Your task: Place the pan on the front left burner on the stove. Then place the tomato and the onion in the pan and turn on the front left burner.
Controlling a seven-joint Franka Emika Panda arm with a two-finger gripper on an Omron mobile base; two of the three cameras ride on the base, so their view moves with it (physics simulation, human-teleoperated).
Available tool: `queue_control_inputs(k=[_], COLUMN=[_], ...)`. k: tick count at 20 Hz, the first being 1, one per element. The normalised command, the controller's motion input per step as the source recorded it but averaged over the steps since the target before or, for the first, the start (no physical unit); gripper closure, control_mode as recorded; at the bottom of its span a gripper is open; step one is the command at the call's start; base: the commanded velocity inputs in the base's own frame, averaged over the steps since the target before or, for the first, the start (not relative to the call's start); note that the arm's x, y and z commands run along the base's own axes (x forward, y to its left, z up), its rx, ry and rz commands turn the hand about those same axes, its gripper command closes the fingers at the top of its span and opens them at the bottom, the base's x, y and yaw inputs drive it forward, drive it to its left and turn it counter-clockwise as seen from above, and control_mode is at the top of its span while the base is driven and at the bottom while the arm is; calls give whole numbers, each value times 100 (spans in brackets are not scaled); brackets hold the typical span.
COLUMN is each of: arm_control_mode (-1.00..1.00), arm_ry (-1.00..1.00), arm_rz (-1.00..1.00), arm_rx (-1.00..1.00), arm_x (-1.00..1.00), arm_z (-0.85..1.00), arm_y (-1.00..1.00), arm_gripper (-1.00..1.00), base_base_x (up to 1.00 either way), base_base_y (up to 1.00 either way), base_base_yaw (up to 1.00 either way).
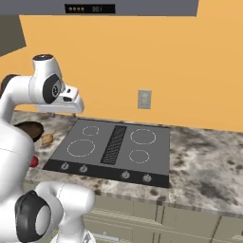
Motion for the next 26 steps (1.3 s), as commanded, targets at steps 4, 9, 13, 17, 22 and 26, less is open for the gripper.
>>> queue_control_inputs(k=[4,9,13,17,22,26], arm_control_mode=[-100,-100,-100,-100,-100,-100], arm_ry=[0,0,0,0,0,0], arm_rz=[0,0,0,0,0,1], arm_rx=[0,0,0,0,1,12], arm_x=[-10,-7,-3,-4,-7,-16], arm_z=[0,-2,-1,-3,-12,-15], arm_y=[33,35,40,43,41,40], arm_gripper=[-100,-100,-100,-100,-100,-100], base_base_x=[0,0,0,0,0,0], base_base_y=[0,0,0,0,0,0], base_base_yaw=[0,0,0,0,0,0])
